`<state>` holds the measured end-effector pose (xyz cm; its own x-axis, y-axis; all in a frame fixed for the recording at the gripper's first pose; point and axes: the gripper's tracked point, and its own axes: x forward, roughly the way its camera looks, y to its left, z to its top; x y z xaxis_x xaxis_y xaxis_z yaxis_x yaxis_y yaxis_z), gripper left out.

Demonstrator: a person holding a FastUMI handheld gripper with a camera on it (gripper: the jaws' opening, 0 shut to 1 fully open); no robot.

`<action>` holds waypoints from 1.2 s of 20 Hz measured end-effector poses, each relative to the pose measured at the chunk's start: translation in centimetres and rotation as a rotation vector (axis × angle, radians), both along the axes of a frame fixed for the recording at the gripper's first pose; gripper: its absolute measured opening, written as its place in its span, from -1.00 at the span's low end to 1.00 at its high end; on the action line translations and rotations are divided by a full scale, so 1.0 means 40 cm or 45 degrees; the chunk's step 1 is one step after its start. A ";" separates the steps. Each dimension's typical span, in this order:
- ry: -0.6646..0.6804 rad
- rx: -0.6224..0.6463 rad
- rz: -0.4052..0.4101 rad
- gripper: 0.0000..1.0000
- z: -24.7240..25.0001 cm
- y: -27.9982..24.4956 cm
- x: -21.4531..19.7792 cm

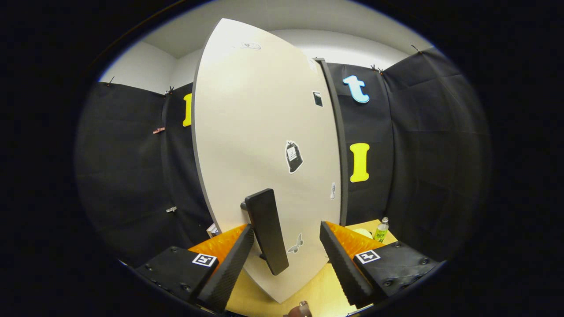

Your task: Open the shoe cabinet door, grab the shoes and put them into the shoe cabinet, then close the shoe cabinet door.

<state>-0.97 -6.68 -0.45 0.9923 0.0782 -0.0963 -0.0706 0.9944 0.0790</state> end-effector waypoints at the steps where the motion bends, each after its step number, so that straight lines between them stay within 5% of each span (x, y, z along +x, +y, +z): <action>1: 0.009 -0.009 -0.006 0.96 -0.007 0.017 0.010; 10: -0.024 -0.068 0.032 0.99 0.002 0.150 0.056; 24: -0.034 -0.093 0.011 0.99 -0.002 0.158 0.056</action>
